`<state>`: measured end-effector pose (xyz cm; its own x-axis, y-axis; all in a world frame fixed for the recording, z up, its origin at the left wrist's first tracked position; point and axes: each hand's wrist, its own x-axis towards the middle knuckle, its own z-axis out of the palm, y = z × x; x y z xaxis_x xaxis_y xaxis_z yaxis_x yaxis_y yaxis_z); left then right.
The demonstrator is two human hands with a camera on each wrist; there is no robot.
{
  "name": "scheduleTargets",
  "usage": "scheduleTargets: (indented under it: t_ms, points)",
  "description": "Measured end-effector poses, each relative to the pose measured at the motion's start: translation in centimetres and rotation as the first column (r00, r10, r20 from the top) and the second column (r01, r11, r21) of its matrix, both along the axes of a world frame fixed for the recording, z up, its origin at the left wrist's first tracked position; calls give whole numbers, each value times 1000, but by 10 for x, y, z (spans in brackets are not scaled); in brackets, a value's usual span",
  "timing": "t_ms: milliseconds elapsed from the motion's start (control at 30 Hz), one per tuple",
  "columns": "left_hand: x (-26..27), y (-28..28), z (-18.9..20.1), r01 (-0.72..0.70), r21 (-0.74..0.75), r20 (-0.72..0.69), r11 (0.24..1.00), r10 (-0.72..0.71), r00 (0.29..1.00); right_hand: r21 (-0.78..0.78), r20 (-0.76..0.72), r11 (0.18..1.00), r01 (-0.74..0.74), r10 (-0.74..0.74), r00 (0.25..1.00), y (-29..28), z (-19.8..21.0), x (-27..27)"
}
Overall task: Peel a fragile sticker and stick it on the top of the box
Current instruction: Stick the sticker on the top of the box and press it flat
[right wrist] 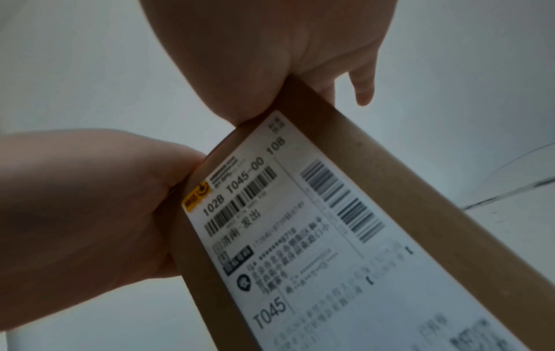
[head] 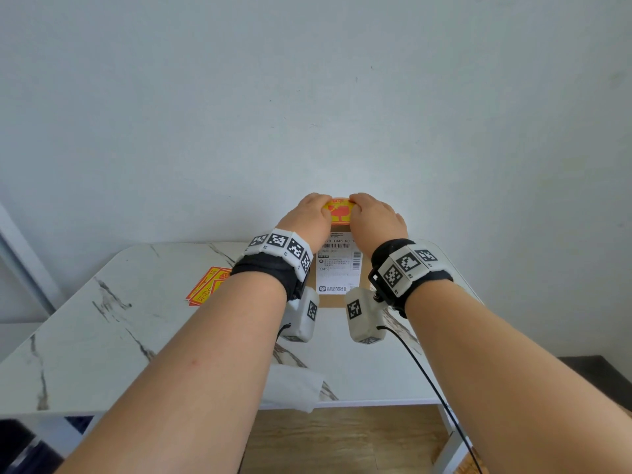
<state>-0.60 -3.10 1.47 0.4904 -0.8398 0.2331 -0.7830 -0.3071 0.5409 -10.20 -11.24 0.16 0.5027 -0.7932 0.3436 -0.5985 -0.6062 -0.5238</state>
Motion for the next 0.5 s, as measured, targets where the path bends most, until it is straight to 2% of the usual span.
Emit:
scheduleTargets:
  t_ms: [167,267,400,500]
  points:
    - [3,1,-3,-5,9,-27,1000,5,1000,80,81,996,-25,18,997,1,-2,-6]
    - [3,1,-5,-1,64,19,998,0,1000,146,177,988,-60,33,984,2,-6,-9]
    - [-1,2,-3,-13,103,12,995,12,1000,280,316,955,-103,9,949,8,-7,-10]
    - [-2,4,-2,-21,108,-8,994,22,1000,316,336,942,-114,1,942,10,-5,-12]
